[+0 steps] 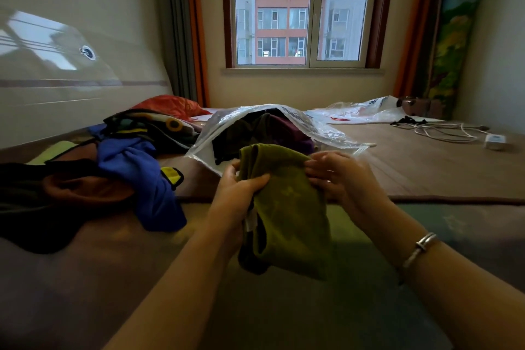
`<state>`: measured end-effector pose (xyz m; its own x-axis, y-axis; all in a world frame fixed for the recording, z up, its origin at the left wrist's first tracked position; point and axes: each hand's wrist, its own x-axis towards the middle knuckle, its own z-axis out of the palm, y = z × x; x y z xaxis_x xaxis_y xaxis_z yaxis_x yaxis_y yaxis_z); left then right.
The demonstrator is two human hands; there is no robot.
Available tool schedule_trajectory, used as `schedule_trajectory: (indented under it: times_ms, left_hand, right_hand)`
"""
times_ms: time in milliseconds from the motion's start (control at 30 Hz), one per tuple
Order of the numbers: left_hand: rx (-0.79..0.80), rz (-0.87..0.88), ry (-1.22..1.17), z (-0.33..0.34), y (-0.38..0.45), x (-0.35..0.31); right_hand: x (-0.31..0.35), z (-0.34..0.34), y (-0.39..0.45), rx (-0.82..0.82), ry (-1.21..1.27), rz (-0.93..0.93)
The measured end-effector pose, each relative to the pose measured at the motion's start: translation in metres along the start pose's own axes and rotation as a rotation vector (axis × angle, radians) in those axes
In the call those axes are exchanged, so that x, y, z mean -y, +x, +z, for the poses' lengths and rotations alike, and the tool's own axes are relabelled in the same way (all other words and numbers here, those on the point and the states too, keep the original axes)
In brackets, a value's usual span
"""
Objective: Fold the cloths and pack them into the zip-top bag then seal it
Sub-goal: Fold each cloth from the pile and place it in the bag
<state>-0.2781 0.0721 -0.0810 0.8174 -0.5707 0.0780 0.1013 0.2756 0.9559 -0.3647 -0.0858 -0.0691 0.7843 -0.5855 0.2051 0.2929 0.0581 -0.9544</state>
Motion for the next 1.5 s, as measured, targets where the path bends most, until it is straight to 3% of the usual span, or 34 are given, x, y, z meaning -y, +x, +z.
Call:
schedule_trajectory:
  times_ms: [67,167,233,333,433,567,733,800,900,1000,1100,1167,1233,1333,1400,1500]
  left_hand:
    - [-0.014,0.003,-0.043,-0.003,0.004,-0.006]
    - [-0.081,-0.015,-0.026,-0.012,0.015,-0.016]
    - [-0.089,-0.024,-0.035,-0.017,0.026,-0.013]
    - [-0.148,0.028,0.021,-0.018,0.044,0.0]
    - [-0.183,0.153,0.337,-0.02,0.064,0.007]
    - [-0.243,0.257,0.581,-0.032,0.081,0.014]
    - [-0.313,0.401,0.556,-0.043,0.089,0.014]
    - [-0.333,0.421,0.488,-0.051,0.093,0.015]
    - [-0.41,0.423,0.611,-0.063,0.094,0.024]
    - [-0.512,0.405,0.746,-0.072,0.096,0.034]
    - [-0.564,0.443,0.715,-0.068,0.096,0.038]
    - [-0.653,0.544,0.671,-0.061,0.094,0.04]
    - [-0.736,0.563,0.588,-0.058,0.093,0.044]
    - [-0.595,0.327,0.467,-0.055,0.096,0.046]
    - [-0.515,0.191,0.469,-0.053,0.103,0.042]
    - [-0.519,0.212,0.474,-0.048,0.111,0.027]
  right_hand:
    - [-0.013,-0.011,0.01,-0.019,-0.063,0.076]
    - [-0.028,-0.009,0.012,0.211,0.078,0.401]
    - [-0.03,0.0,0.017,0.316,0.142,0.45]
    - [-0.029,0.015,0.042,0.239,0.01,0.348]
    - [-0.033,0.019,0.089,0.157,-0.071,0.234]
    - [-0.035,0.039,0.155,0.097,-0.146,0.107]
    - [-0.047,0.091,0.233,0.109,-0.125,-0.127]
    - [-0.059,0.103,0.261,0.022,-0.385,-0.178]
    - [-0.088,0.102,0.273,-0.195,-1.125,-0.015]
    - [-0.104,0.098,0.252,-0.282,-1.318,-0.25]
    - [-0.11,0.094,0.235,-0.133,-1.501,-0.518]
    - [-0.115,0.092,0.226,0.051,-1.647,-0.592]
    - [-0.122,0.09,0.223,0.256,-1.742,-0.524]
    - [-0.129,0.092,0.235,0.444,-1.786,-0.369]
    - [-0.129,0.099,0.248,0.48,-1.831,-0.378]
    - [-0.128,0.112,0.272,0.474,-1.881,-0.362]
